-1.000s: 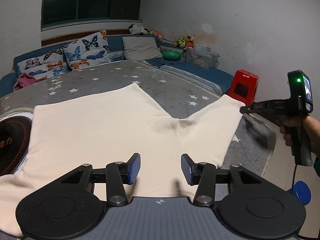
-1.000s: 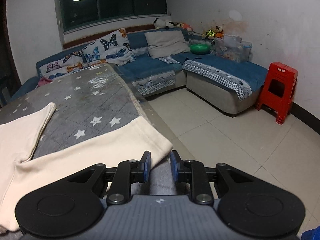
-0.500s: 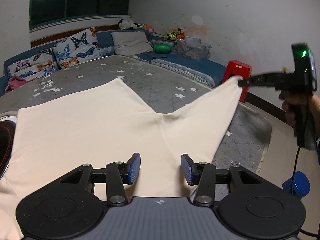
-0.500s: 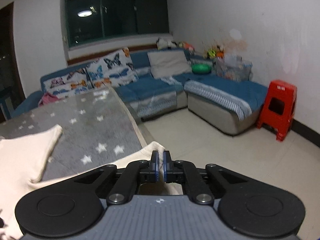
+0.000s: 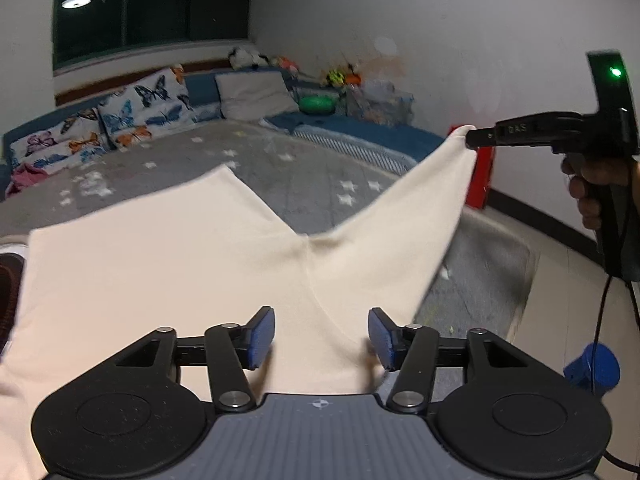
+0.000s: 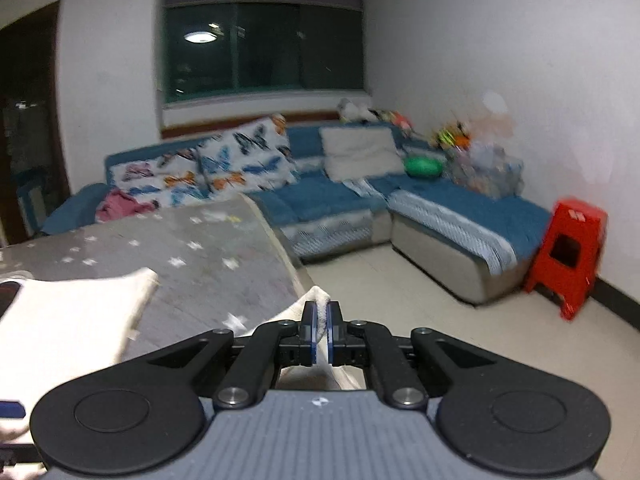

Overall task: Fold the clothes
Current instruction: 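Carry the sleeve across the sweatshirt body with the right gripper and release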

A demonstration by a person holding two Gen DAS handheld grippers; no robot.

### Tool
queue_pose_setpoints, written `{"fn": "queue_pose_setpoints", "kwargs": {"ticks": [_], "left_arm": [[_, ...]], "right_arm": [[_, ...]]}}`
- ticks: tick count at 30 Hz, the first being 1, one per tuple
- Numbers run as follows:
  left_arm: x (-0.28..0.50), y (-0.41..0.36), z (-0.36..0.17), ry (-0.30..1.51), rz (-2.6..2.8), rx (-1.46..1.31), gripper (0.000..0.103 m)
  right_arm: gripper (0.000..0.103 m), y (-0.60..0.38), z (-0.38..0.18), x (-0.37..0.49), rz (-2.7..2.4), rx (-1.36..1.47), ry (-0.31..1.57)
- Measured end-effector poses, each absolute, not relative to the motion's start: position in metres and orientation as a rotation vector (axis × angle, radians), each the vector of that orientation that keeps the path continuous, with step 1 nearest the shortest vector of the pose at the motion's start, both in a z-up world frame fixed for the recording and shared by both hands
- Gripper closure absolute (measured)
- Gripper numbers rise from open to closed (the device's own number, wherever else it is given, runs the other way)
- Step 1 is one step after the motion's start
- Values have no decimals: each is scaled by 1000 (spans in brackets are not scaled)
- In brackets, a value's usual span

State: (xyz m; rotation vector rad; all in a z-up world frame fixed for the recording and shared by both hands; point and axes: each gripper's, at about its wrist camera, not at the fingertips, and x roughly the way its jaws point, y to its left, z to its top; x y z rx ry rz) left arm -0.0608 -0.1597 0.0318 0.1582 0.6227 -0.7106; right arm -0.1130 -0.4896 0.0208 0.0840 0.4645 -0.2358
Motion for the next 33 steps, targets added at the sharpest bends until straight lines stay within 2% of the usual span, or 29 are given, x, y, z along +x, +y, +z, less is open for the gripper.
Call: {"fn": "queue_pose_setpoints", "kwargs": {"ticks": [8,15,22,31,33], "left_arm": [[-55,-96,47,592,-547,65,45],[-58,-38,45,594,-396,1,45],[-69,-3,41,594,-318,-52,45],[-77,15,36,600,-287,-89,45],[-78,14,35,602,-293,-87,45]], "right_arm": [[99,-428,77,-115,1,-6,377],[99,-347,98,-101,259,-56,359],[99,-266,79,-75,480,-116,429],[99,-195,15,-67,652,-195,600],[95,-191,8,-69,681,-189,619]]}}
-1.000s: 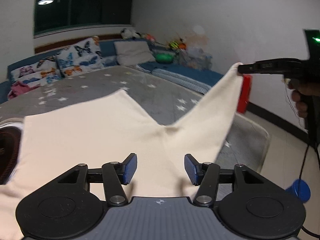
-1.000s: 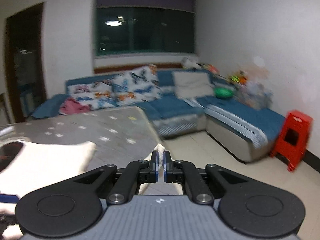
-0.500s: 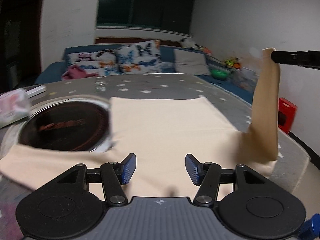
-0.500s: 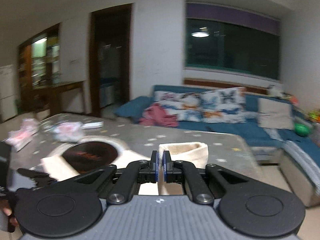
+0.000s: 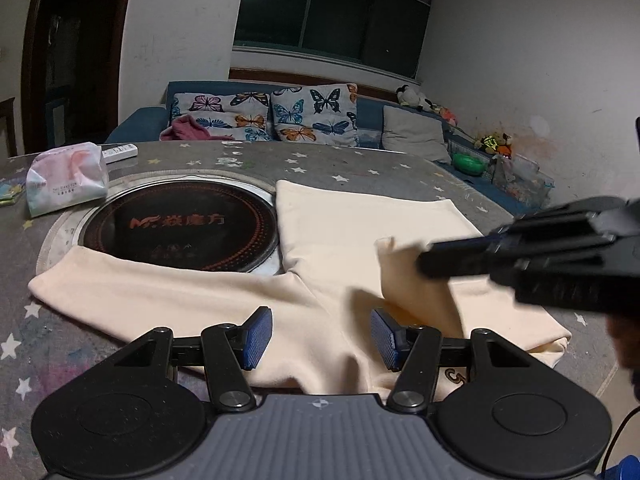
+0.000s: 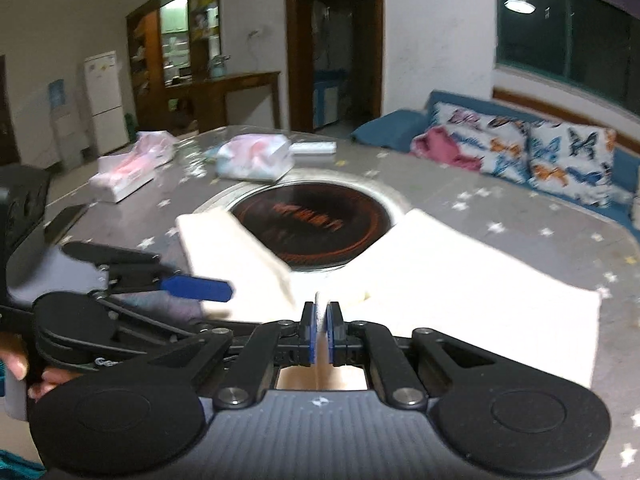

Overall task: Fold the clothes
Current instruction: 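Carry the sleeve across the sweatshirt body with the right gripper and release, then move the open left gripper to the other sleeve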

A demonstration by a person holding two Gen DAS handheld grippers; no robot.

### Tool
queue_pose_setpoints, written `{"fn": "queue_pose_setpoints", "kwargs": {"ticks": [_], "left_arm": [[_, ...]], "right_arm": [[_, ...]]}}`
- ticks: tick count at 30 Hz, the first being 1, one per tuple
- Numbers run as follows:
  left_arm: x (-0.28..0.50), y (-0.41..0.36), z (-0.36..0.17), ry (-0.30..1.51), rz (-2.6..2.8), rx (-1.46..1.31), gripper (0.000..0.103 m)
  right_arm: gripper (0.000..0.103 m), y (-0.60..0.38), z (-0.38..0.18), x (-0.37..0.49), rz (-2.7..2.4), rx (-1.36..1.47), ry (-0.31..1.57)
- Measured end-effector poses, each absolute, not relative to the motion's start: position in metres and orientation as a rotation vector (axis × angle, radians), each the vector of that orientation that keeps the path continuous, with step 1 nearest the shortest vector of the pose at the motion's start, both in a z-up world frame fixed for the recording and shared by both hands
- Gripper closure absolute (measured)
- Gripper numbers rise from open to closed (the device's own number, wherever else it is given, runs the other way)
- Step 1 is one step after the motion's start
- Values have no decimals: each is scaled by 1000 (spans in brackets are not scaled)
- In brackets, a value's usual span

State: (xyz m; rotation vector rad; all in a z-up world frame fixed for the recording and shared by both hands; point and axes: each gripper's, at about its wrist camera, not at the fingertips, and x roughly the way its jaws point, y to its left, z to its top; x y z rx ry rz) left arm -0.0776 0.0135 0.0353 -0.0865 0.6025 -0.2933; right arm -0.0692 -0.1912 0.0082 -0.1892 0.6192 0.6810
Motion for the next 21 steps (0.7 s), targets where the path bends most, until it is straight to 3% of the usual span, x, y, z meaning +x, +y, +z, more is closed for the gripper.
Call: {"fn": "queue_pose_setpoints", "kwargs": {"ticks": [7,21], "left_arm": [[-77,4,37,591,-330,-60,45],[-53,28,32,618,-200,-80,44]], "right_arm": [[94,-227,19,-84,640,-217,609],[93,-319,-13,-60,419,-275,718]]}}
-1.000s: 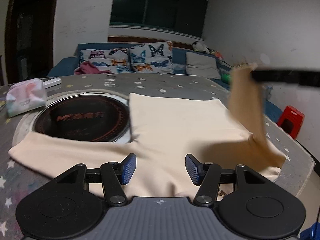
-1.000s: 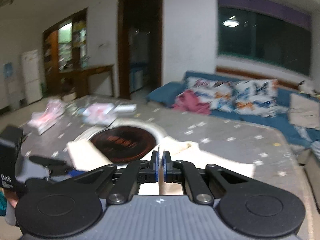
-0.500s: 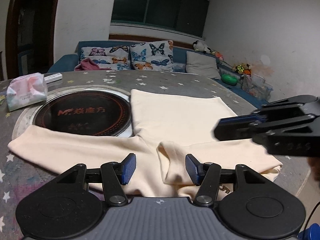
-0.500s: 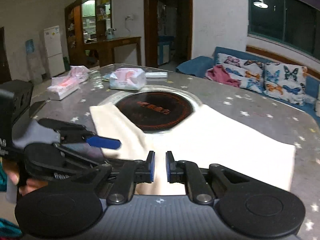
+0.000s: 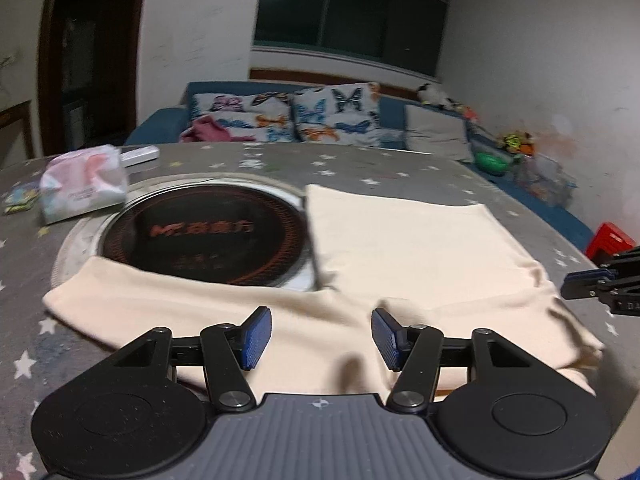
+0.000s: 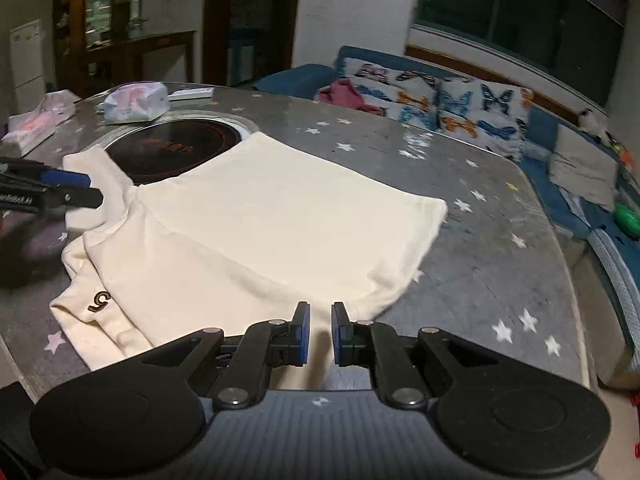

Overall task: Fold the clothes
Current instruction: 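Move the open left gripper to the other sleeve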

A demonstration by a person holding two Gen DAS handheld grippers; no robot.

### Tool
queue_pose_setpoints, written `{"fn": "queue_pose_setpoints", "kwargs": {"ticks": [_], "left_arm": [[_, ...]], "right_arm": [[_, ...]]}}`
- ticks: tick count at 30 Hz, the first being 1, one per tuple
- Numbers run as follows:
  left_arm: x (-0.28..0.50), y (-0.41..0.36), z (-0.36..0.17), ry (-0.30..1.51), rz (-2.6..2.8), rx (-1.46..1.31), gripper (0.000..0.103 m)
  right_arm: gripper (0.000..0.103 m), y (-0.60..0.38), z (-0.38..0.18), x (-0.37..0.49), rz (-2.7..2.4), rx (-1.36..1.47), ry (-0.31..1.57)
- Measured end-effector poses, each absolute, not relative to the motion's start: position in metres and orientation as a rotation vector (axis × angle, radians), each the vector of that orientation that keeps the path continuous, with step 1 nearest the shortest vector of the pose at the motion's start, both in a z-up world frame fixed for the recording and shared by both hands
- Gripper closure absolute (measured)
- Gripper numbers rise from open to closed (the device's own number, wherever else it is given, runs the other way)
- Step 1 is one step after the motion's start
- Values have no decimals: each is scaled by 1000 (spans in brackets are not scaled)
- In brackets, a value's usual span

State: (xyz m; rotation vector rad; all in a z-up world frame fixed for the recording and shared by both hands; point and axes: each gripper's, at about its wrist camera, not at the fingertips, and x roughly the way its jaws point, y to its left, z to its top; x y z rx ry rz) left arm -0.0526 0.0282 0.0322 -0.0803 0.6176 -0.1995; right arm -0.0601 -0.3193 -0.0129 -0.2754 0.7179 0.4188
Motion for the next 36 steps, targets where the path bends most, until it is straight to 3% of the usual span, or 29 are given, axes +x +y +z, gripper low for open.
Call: {"fn": "queue_pose_setpoints", "kwargs": {"ticks": [5,14,17,26,31,33,36], "left_arm": [[-47,34,24,656,-166,-82,44],[-44,34,17,676,-149,-60,42],[-43,33,16,674,-149,-51,42],[-45,34,20,670,-150,-50,42],[-57,22,41,624,-225,-73,43],[-64,8,49,598,-299,-69,51],[-72,-20,54,574,-438,-72,55]], "right_arm": [[87,-313,-23,-42,514,-351,735],[86,-323,-28,-24,613,-363,782],[99,-326,-28,-21,627,-342,796],[100,-342,-24,-30,535,-310,787],[96,-338,-18,-39,487,-309,728],[96,-335,-12,-47,492,-316,702],[96,-328,-8,-61,527,-316,685]]}}
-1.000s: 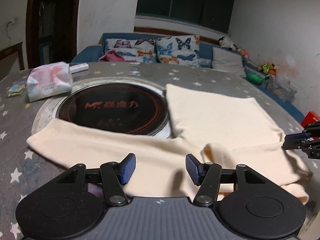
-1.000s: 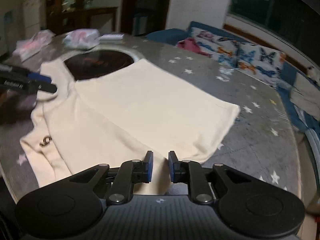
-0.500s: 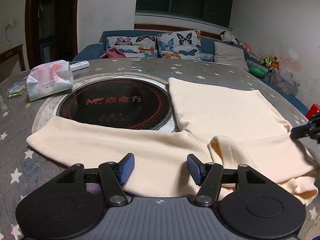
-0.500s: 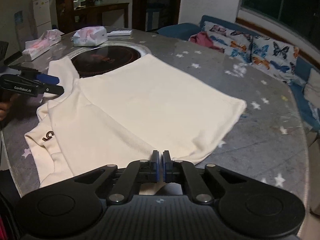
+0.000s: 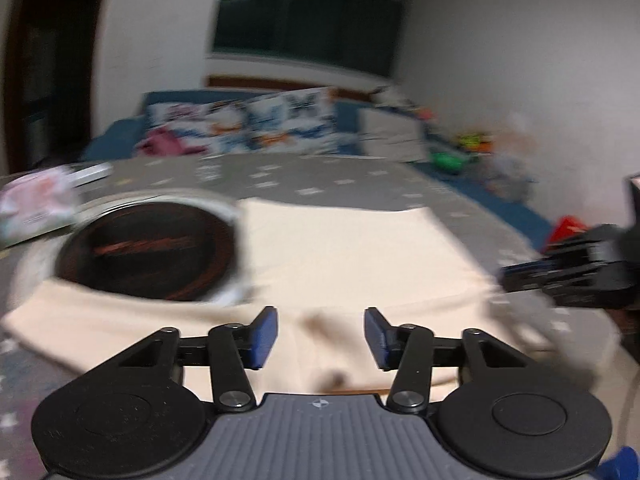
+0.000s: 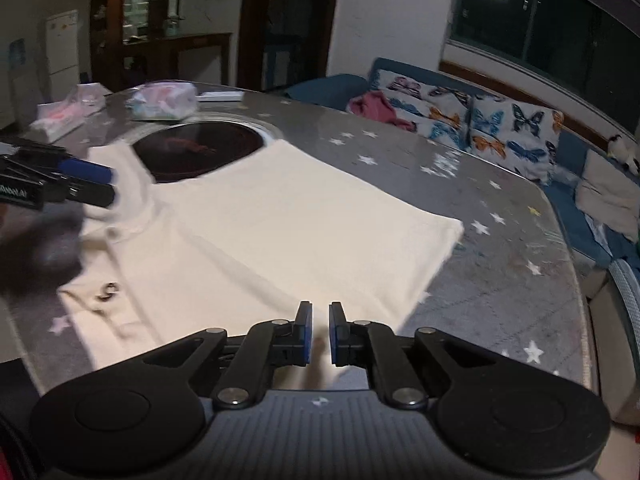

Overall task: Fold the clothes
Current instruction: 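Move the open left gripper to the other sleeve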

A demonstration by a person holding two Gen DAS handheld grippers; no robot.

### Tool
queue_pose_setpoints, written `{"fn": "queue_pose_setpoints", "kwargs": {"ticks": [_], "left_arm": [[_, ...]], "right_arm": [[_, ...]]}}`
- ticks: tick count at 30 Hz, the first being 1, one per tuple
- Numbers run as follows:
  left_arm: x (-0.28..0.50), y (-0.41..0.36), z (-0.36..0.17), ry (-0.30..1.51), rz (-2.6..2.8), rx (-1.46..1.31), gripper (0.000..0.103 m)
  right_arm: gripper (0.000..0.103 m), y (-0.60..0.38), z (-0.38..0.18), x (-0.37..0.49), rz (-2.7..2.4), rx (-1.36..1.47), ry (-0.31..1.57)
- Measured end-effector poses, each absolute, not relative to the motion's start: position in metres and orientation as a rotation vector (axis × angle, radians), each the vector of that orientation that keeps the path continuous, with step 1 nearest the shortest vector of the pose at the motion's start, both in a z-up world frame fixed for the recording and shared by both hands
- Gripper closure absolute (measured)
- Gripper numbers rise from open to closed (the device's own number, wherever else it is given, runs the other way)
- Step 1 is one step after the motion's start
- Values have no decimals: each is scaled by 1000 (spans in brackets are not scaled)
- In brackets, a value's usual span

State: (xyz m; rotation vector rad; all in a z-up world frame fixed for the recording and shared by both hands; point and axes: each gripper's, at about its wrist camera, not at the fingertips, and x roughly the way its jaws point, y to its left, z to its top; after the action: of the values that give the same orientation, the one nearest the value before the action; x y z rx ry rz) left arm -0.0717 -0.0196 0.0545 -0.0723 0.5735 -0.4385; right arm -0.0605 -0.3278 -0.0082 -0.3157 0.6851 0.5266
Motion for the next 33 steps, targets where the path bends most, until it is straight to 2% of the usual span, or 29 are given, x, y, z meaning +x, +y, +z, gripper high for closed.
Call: {"fn": "queue_pose_setpoints", "kwargs": {"ticks": [5,10,12,19,23,26,33], "left_arm": [[-62,-53,39,620,-554,-66,56],[-50,-50,22,698,-468,-50,56],[-52,-40,23,700,-436,-54,59],[-54,-43,40,652,-467,-56,56],[-47,-51,32,683,-447,-31,57],[-53,-42,27,696,-420,-26,58],[-69,-21,32,676,-366,-47,57]], "right_arm": [[95,-314,-17,-77,573,-321,716],[91,-311,-26,-87,578,-322,739],[90,-312,-28,-89,573,-329,743],[85,-314,-25,-94,572,-309,737],[85,-315,-33,-98,554,-324,763],[80,-319,-33,-100,548,-312,767],[78,-317,-34,-98,552,-319,766]]}}
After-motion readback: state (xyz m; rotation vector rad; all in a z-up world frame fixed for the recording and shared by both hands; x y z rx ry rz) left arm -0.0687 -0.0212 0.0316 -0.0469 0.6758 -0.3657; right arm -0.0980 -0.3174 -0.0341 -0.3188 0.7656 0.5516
